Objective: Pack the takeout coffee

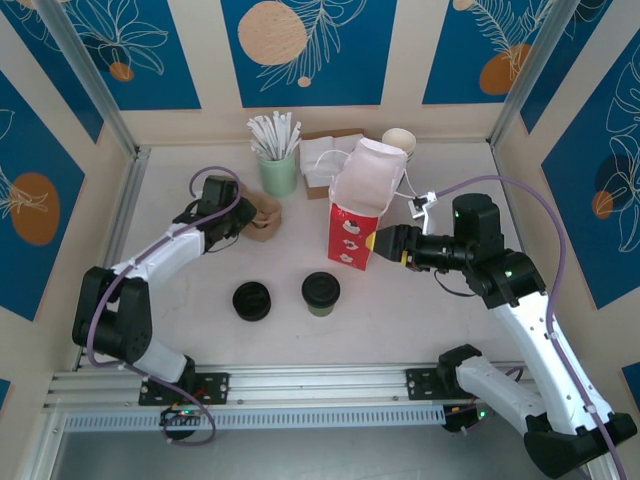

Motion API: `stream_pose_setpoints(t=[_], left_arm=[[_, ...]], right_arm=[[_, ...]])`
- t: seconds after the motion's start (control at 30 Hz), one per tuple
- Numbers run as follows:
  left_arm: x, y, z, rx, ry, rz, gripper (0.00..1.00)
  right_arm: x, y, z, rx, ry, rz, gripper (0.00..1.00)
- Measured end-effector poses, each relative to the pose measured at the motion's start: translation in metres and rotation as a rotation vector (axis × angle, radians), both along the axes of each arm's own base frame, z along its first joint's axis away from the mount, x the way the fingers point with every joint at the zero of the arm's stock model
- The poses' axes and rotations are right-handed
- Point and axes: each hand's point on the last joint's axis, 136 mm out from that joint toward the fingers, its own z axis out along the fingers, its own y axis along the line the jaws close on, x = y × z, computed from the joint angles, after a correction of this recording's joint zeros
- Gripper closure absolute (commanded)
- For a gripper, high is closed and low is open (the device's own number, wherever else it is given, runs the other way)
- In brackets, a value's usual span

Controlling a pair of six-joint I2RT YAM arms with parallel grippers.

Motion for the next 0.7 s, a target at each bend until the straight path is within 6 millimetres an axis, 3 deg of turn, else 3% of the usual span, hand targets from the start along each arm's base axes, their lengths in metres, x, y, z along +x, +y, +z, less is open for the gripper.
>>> stream_pose_setpoints(t=[0.4, 0.7], left_arm=[[0.005, -0.002, 0.007, -0.037, -0.018, 0.02, 0.87], [0.009, -0.003, 0.036, -0.064, -0.082, 0.025, 0.91]], right_arm=[[0.001, -0.002, 0.001, 0.01, 0.004, -0.001, 0.31], [0.001, -0.002, 0.002, 0.014, 0.005, 0.0, 0.31]])
